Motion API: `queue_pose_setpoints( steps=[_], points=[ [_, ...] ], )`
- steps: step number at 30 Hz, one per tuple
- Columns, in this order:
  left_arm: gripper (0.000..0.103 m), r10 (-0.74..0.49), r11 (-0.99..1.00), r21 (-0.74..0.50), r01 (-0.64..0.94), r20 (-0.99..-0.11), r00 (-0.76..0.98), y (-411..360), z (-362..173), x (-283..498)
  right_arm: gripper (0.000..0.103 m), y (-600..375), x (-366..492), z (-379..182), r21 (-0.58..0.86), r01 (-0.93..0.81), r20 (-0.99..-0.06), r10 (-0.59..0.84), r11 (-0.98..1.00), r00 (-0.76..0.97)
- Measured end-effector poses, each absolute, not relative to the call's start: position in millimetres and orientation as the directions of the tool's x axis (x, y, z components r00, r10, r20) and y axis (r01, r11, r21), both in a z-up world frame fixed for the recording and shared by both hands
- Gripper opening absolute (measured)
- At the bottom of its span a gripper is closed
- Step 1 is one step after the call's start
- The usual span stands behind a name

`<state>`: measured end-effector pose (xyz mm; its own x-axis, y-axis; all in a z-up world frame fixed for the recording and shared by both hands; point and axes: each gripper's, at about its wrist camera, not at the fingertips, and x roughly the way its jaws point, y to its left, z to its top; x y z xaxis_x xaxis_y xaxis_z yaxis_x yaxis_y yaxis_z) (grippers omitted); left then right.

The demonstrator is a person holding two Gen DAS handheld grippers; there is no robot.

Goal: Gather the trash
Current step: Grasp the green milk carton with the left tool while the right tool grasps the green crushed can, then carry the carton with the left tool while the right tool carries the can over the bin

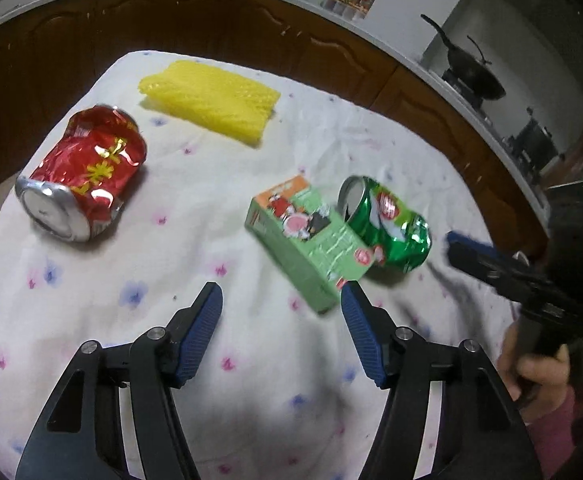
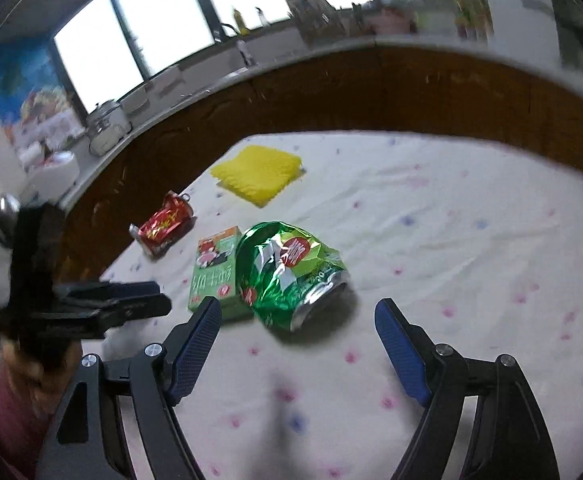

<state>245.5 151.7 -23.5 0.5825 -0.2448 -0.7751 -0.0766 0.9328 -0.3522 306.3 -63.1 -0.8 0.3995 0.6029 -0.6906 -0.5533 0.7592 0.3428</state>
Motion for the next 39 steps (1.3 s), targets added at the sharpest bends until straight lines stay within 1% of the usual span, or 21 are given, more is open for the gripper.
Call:
queue_pose_setpoints(
  steps=[2, 4, 5, 6, 7, 9, 14, 21, 24, 26, 29, 39],
  points=[
    [0.063, -0.242, 0.932, -0.352, -0.085, -0.78, 0.577, 150, -25, 252, 0.072, -59, 316, -10, 0.388, -0.511, -0.705, 0.605, 0.767, 0.372],
    [0.063, -0.249, 0.928, -0.362, -0.094, -0.786, 0.567, 150, -29, 259, 0.054, -54, 323, -20, 0.435, -0.473, -0.71, 0.615, 0.766, 0.343],
    [0.063, -0.253, 0.924, -0.369, -0.099, -0.786, 0.564, 150, -31, 262, 0.049, -54, 325, -24, 0.463, -0.454, -0.703, 0.628, 0.761, 0.334],
    [0.063, -0.256, 0.922, -0.373, -0.102, -0.787, 0.561, 149, -32, 263, 0.028, -54, 327, -28, 0.489, -0.429, -0.697, 0.636, 0.759, 0.331],
    [0.063, -0.259, 0.92, -0.377, -0.105, -0.788, 0.558, 149, -33, 266, 0.012, -54, 328, -30, 0.495, -0.413, -0.697, 0.633, 0.764, 0.336],
    [0.063, -0.268, 0.916, -0.387, -0.107, -0.787, 0.555, 146, -34, 270, 0.009, -59, 326, -30, 0.504, -0.39, -0.683, 0.632, 0.771, 0.367],
    [0.063, -0.27, 0.914, -0.39, -0.109, -0.788, 0.553, 135, -34, 282, 0.009, -84, 316, -13, 0.482, -0.365, -0.653, 0.604, 0.797, 0.456],
    [0.062, -0.171, 0.946, -0.294, -0.139, -0.813, 0.556, 111, -38, 306, 0.009, -132, 302, 3, 0.491, -0.305, -0.614, 0.572, 0.816, 0.544],
    [0.058, -0.142, 0.96, -0.254, -0.118, -0.805, 0.576, 102, -37, 306, 0.009, -146, 295, 1, 0.505, -0.28, -0.611, 0.568, 0.816, 0.552],
    [0.053, -0.15, 0.967, -0.242, -0.084, -0.799, 0.583, 97, -36, 305, 0.009, -152, 290, 1, 0.51, -0.271, -0.61, 0.565, 0.817, 0.556],
    [0.051, -0.17, 0.969, -0.244, -0.046, -0.788, 0.592, 92, -32, 300, 0.009, -161, 282, 3, 0.52, -0.261, -0.6, 0.565, 0.813, 0.567],
    [0.05, -0.299, 0.949, -0.297, 0.11, -0.724, 0.622, 50, 3, 280, 0.009, -195, 249, 21, 0.535, -0.235, -0.555, 0.547, 0.812, 0.627]
  ],
)
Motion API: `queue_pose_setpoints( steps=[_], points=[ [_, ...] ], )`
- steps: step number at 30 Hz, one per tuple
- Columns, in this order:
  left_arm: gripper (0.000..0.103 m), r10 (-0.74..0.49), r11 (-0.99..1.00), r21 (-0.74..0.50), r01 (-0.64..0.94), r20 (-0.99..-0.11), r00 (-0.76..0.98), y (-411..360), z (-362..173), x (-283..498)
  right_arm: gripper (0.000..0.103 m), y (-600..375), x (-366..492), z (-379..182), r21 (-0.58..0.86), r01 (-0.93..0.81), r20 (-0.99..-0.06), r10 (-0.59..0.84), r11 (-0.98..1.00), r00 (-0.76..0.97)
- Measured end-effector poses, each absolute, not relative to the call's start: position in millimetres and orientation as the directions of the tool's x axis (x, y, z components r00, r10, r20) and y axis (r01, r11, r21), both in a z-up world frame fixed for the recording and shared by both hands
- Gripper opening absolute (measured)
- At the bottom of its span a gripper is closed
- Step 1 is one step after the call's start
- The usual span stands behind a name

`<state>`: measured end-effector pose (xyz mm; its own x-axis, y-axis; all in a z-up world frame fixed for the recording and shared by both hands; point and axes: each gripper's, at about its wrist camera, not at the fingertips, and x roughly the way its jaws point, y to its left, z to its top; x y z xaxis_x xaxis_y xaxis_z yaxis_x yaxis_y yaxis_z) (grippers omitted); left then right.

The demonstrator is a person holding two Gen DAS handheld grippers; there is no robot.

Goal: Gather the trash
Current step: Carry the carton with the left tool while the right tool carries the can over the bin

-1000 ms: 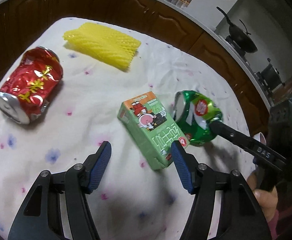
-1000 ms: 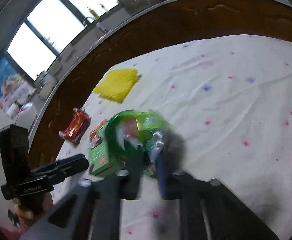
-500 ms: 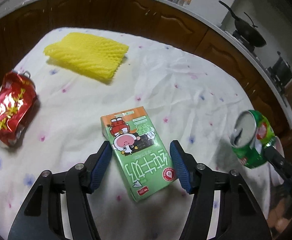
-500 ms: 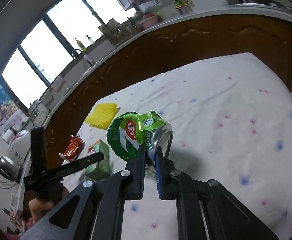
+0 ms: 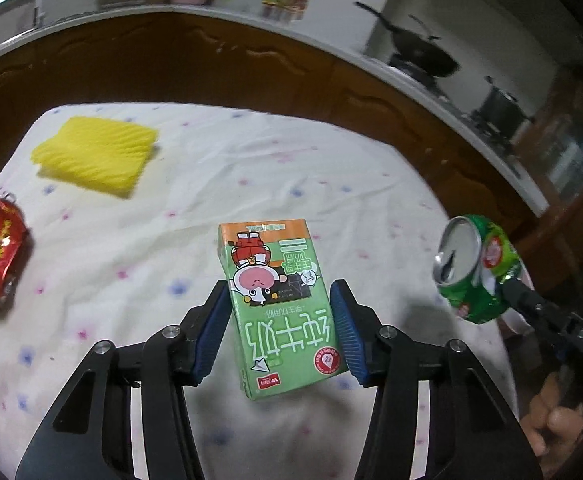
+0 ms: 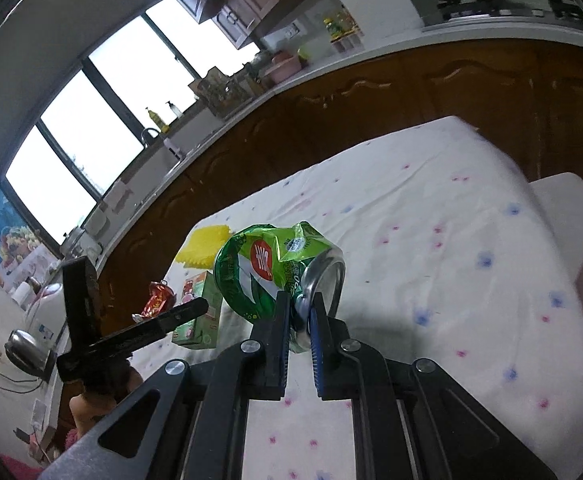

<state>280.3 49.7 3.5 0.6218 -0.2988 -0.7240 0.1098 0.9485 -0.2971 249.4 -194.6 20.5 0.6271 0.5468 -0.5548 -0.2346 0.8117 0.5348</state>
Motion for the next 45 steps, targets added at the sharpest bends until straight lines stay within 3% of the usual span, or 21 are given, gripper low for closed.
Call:
queue_pose_setpoints(
  steps=[18, 45],
  points=[
    [0.05, -0.457, 0.887, -0.308, 0.344, -0.692, 0.559, -71, 28, 263, 0.009, -306, 184, 27, 0.537, -0.045, -0.54, 0.385, 0.842, 0.749],
    [0.049, -0.539, 0.816, -0.276, 0.508, -0.681, 0.496, -194, 49, 265, 0.009, -411, 145, 26, 0.544, 0.1, -0.528, 0.247, 0.833, 0.813]
  ],
)
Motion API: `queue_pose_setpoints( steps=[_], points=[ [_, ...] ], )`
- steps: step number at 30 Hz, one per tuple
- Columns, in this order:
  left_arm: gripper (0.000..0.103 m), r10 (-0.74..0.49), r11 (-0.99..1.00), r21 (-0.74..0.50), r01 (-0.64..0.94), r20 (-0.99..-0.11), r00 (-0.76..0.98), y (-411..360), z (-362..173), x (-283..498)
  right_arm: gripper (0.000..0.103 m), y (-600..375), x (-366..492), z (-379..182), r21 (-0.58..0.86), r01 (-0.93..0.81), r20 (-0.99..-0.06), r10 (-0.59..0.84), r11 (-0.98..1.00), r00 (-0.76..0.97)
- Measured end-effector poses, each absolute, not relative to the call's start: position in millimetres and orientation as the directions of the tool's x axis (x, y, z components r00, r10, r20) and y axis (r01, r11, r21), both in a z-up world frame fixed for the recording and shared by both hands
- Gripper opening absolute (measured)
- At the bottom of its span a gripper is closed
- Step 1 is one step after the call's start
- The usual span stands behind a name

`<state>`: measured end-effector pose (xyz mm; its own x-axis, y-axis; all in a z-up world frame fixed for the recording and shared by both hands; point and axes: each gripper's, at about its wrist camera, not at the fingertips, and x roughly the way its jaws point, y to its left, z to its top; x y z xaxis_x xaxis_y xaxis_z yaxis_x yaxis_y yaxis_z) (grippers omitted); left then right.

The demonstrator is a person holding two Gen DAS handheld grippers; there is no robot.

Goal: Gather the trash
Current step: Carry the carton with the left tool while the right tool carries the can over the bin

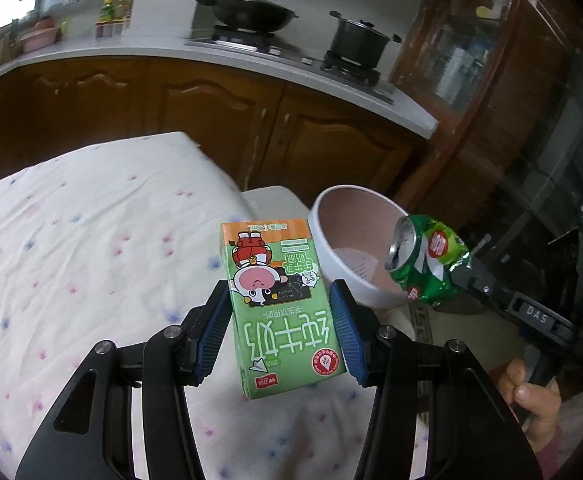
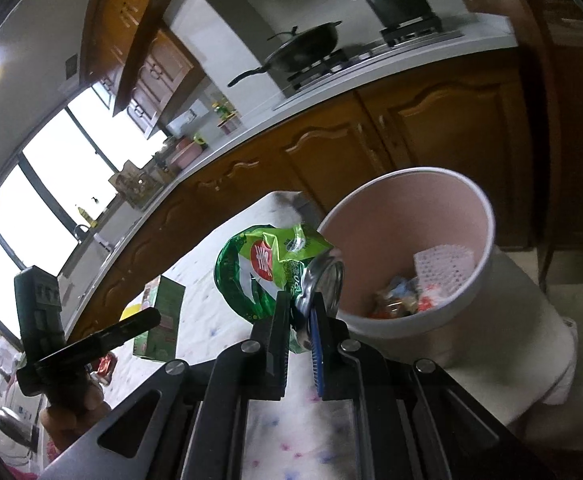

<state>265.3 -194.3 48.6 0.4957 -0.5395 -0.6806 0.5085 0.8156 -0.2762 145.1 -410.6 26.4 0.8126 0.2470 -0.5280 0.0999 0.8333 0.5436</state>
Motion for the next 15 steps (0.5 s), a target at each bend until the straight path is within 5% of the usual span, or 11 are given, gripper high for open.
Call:
queue_pose_setpoints(
  steps=[15],
  points=[
    [0.049, -0.589, 0.739, -0.255, 0.623, -0.693, 0.415, -291, 56, 288, 0.009, -463, 153, 25, 0.509, 0.192, -0.546, 0.143, 0.839, 0.826]
  ],
)
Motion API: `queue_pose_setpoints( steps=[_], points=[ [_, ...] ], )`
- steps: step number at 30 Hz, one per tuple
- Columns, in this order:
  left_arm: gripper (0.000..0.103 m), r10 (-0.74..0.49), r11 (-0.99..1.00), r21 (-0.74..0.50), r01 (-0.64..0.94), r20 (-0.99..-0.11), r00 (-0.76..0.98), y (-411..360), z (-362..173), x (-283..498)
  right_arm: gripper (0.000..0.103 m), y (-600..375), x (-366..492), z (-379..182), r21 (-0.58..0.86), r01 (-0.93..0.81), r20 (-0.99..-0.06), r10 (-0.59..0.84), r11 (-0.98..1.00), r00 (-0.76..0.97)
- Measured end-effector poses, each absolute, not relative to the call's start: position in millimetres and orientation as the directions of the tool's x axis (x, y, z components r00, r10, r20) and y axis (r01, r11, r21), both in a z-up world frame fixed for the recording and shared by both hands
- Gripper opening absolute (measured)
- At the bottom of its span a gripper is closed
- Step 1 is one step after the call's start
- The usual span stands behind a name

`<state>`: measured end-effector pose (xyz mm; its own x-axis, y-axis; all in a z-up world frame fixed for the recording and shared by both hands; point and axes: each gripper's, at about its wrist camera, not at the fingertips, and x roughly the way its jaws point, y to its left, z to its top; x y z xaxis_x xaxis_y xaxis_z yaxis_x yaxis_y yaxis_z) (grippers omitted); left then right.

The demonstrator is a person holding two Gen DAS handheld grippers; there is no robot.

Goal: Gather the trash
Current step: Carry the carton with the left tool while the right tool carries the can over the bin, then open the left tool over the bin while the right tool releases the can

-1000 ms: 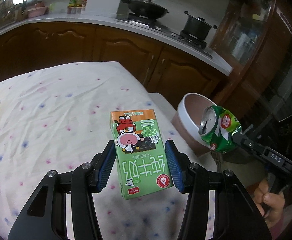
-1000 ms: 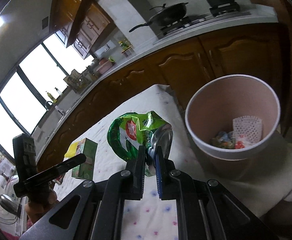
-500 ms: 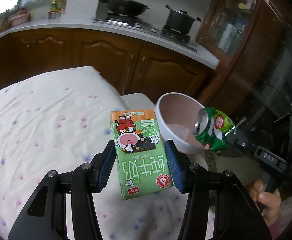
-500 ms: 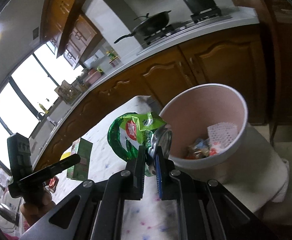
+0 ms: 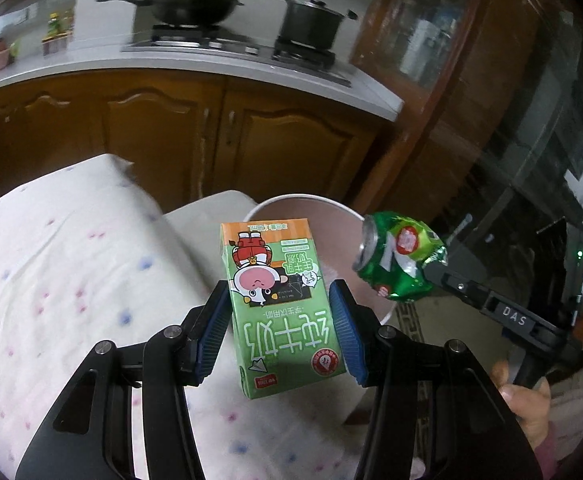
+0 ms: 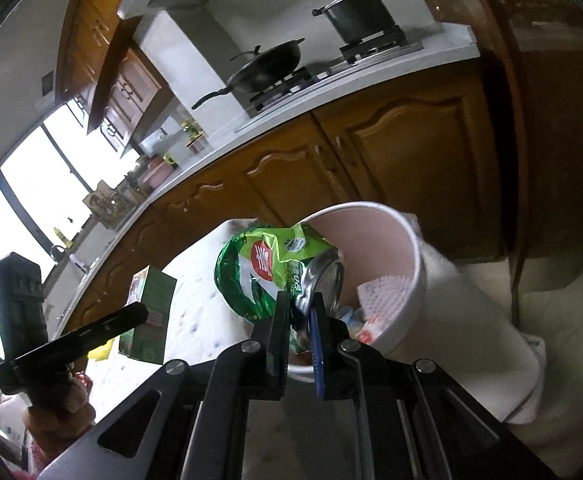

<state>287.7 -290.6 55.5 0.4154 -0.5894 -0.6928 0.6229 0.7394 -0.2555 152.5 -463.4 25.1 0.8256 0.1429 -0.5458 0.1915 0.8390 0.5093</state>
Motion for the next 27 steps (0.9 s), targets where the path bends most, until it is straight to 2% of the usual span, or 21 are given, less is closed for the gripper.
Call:
queue_pose_setpoints(
  steps=[11, 24, 26, 27],
  points=[
    [0.049, -0.568, 0.719, -0.252, 0.648, -0.751, 0.337, -350, 29, 314, 0.009, -488, 182, 14, 0.45, 0.244, -0.616, 0.101, 0.859, 0.781],
    [0.049, -0.545, 0.729, -0.261, 0.633, -0.78, 0.306, -359, 10, 323, 0.009, -491, 193, 9, 0.419, 0.245, -0.649, 0.099, 0.874, 0.754],
    [0.05, -0.548, 0.725, -0.268, 0.635, -0.783, 0.294, -360, 9, 326, 0.01, -492, 195, 9, 0.424, 0.25, -0.649, 0.099, 0.871, 0.755],
    [0.05, -0.549, 0.722, -0.273, 0.636, -0.785, 0.287, -361, 9, 326, 0.014, -493, 196, 9, 0.428, 0.25, -0.648, 0.102, 0.869, 0.755]
  ],
)
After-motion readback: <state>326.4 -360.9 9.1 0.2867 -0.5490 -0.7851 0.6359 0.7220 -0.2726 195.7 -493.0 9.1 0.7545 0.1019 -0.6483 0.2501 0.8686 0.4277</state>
